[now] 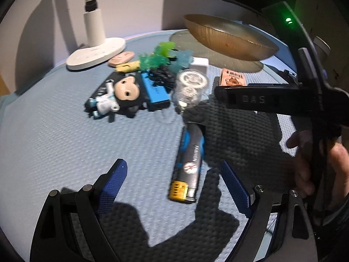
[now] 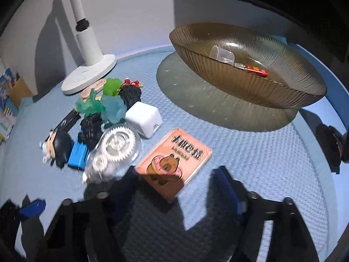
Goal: Organize rigid objects
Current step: 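Move the left tool to the FASHION USB stick while the right tool approaches the pink card box, then grasp the pink capybara box with the right tool while the left tool grasps the USB stick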
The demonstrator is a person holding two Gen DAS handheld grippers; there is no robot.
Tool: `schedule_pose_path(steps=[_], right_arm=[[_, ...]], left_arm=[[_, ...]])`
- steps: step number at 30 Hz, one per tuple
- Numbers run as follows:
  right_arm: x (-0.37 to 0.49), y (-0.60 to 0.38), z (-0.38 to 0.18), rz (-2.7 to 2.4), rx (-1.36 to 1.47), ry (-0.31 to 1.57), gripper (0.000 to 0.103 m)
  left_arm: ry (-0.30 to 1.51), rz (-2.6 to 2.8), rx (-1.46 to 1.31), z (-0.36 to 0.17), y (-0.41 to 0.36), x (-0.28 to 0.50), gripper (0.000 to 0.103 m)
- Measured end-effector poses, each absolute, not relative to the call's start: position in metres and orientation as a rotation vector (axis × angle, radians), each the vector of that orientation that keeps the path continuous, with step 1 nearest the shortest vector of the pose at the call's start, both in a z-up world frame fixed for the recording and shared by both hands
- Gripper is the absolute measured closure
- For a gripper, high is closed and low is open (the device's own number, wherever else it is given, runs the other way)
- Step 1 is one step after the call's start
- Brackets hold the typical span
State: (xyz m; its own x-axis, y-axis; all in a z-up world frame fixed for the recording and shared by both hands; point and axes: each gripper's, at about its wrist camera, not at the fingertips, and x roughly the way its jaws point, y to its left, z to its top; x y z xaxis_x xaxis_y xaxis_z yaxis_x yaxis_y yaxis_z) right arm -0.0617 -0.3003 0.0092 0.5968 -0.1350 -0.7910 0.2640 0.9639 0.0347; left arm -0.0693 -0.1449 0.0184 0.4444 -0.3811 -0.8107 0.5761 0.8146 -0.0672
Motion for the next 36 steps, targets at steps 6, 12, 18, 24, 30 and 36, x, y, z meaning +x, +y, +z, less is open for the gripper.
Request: schedule_pose_path(steps=[6,12,18,24,30,36], right_arm=[[-0.092,-0.337,0.012,-0.164,0.189,0.885,0.051],[-0.092,-0.346,0.025,-0.118,0.202,0.858,0.03],[-0.063,-0.325,0.015,-0.174,0.1,0.905,0.03],[-0.061,-0.314,0.01,-0.164,0.045,0.905,0.062],[-0.087,-0.3,0.012,-0.022,0.062,0.92,0.062],[-0.114,-0.304,0.033,0.022,0.11,0.87,0.063]], left_arm=[[0.934,-0.617,0.228,0.017,-0.149,-0.07,0.018],[0.936,-0.61,0.211,0.017,-0.146,-0.069,0.022],[0.925,-0.583,0.244,0.017,-0.149,-0.074,0.041],[0.906,-0.584,0.256,0.019,-0.153,-0.076,0.077],[0.916,-0.602,0.174,0.022,-0.144,-0.076,0.083],[0.87,-0.61,0.174,0.041,-0.148,-0.08,0.083]])
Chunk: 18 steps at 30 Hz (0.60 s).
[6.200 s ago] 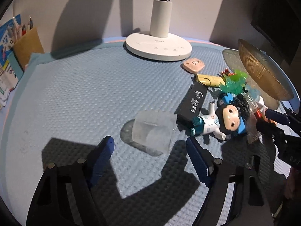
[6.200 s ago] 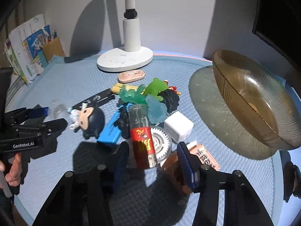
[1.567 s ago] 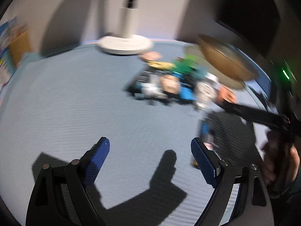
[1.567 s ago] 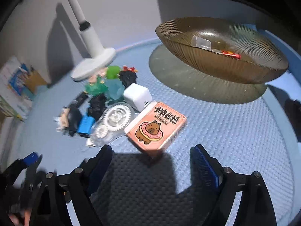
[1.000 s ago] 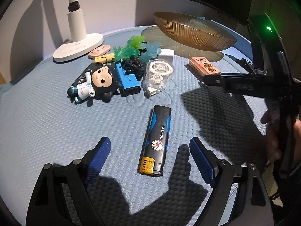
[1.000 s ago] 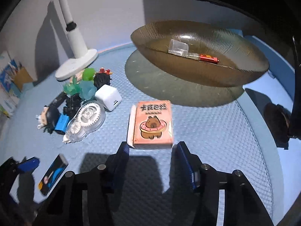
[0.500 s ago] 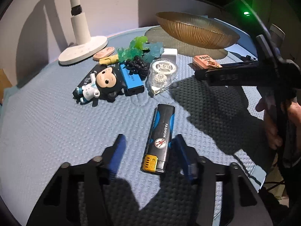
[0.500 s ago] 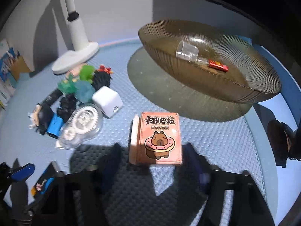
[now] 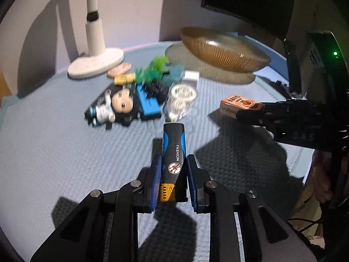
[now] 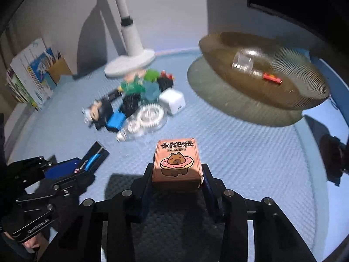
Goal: Organize rigid objects
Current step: 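Grasp the pink capybara box with the right tool while the left tool grasps the USB stick, then lower the box and USB stick into the bowl and open both tools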
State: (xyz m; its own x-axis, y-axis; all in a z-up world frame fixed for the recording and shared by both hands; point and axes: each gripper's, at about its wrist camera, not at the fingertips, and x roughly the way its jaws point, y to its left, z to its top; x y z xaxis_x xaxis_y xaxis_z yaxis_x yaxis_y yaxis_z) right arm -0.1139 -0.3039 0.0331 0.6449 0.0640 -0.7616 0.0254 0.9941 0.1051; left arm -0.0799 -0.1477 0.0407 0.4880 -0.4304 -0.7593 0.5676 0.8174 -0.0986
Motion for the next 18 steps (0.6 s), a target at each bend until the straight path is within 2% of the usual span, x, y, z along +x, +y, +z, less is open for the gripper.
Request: schedule_pose_path(steps=[7,13,18], right_arm=[[-0.13,-0.323,0.088,-0.043,0.09,0.741,0.063],[-0.129,-0.377,0.131,-0.215,0.122,0.686,0.063],[-0.107,-0.421,0.137,-0.276,0.184,0.75,0.063]], left_arm=[[0.757,-0.64,0.196,0.091,-0.166,-0.073,0.083],[0.653,-0.678,0.198,0.151,-0.202,-0.038,0.083],[0.712,-0.738,0.205,0.162,-0.259,0.004,0.083]])
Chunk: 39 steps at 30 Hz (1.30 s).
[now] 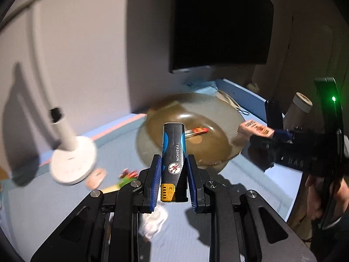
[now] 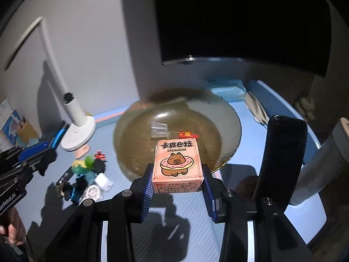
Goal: Organize rigid objects
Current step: 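Lower the box and USB stick into the bowl and open both tools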
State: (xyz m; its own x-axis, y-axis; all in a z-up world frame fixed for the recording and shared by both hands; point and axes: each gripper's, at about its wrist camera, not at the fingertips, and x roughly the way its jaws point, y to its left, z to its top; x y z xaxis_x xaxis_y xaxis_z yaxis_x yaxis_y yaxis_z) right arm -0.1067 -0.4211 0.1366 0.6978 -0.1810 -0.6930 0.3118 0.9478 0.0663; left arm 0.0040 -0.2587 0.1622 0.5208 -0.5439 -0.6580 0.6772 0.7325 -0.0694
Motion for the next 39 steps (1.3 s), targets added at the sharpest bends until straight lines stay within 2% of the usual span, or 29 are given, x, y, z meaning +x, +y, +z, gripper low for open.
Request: schedule_pose_path(steps=[5,12,13,14,15,17,18,22,30,34,39], right_arm=[[-0.082,-0.439,0.118,-0.268,0.208,0.863,0.063],[-0.066,-0.445,0.099,-0.265,0.191,0.944,0.063],[-0.065,-0.446,0.098,-0.265,0.203,0.947,0.063],[-0.063,-0.449,0.097,-0.26,0.23,0.947,0.059],[-0.061,-0.453,0.096,-0.256,0.249,0.941,0.05],[-0.069,-0.458,0.103,-0.274,0.284,0.888,0.042],[-0.074,-0.458,0.107,-0.28,0.288,0.863,0.042],[-0.1,-0.454,0.121,-0.276,0.319,0.775,0.042],[-0.096,-0.383,0.129,-0.117,0.256,0.763,0.042],[-0.088,-0.334,0.117,-0.033,0.191,0.756,0.041],[-0.071,-0.304,0.056,-0.008,0.149,0.796,0.041]], left_arm=[[0.849,-0.795,0.207,0.131,-0.312,0.039,0.083],[0.914,-0.798,0.241,0.104,-0.345,0.047,0.083],[0.916,-0.797,0.234,0.103,-0.347,0.048,0.081],[0.916,-0.8,0.221,0.104,-0.347,0.05,0.066],[0.916,-0.795,0.211,0.105,-0.345,0.051,0.057],[0.884,-0.769,0.176,0.113,-0.328,0.05,0.042],[0.857,-0.762,0.156,0.119,-0.314,0.047,0.041],[0.815,-0.705,0.04,0.137,-0.246,0.044,0.04],[0.751,-0.441,-0.011,0.139,-0.12,0.009,0.04],[0.787,-0.331,-0.056,0.108,-0.068,-0.002,0.036],[0.864,-0.206,-0.016,0.041,-0.037,0.002,0.036]])
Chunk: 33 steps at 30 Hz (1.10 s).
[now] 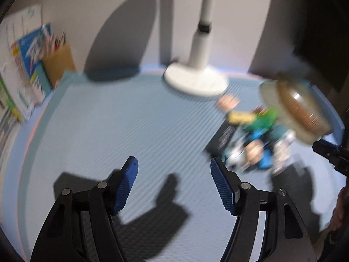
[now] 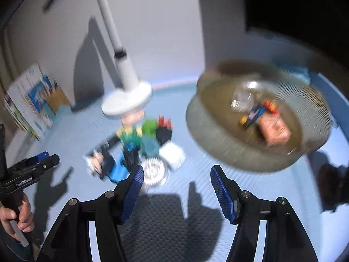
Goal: Organize rigid objects
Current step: 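Lower the box and USB stick into the bowl and open both tools, then grasp the monkey figurine with the left tool while the right tool grasps the gear tape dispenser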
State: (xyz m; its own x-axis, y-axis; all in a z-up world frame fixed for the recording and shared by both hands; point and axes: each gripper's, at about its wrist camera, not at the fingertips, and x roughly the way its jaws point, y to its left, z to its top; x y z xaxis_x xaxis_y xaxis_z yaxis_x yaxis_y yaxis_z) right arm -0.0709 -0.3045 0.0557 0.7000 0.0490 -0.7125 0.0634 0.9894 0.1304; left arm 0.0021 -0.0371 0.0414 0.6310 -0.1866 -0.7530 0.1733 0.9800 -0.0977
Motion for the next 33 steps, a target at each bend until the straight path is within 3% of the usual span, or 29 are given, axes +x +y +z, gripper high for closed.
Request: schedule_pose_path(steps=[10,16,27,33], right_arm=[[-0.058,-0.306,0.013,-0.008,0.195,0.832,0.04],[-0.055,-0.292,0.013,0.006,0.128,0.827,0.024],[-0.055,-0.284,0.014,-0.018,0.091,0.842,0.023],[-0.044,-0.269,0.012,0.008,0.25,0.927,0.023]], left_arm=[[0.873,-0.194,0.004,0.006,-0.036,-0.004,0.036],[0.873,-0.196,0.002,0.008,-0.039,-0.003,0.036],[0.858,-0.248,0.039,0.021,-0.052,-0.004,0.036],[0.832,-0.506,0.189,0.046,-0.095,0.009,0.033]])
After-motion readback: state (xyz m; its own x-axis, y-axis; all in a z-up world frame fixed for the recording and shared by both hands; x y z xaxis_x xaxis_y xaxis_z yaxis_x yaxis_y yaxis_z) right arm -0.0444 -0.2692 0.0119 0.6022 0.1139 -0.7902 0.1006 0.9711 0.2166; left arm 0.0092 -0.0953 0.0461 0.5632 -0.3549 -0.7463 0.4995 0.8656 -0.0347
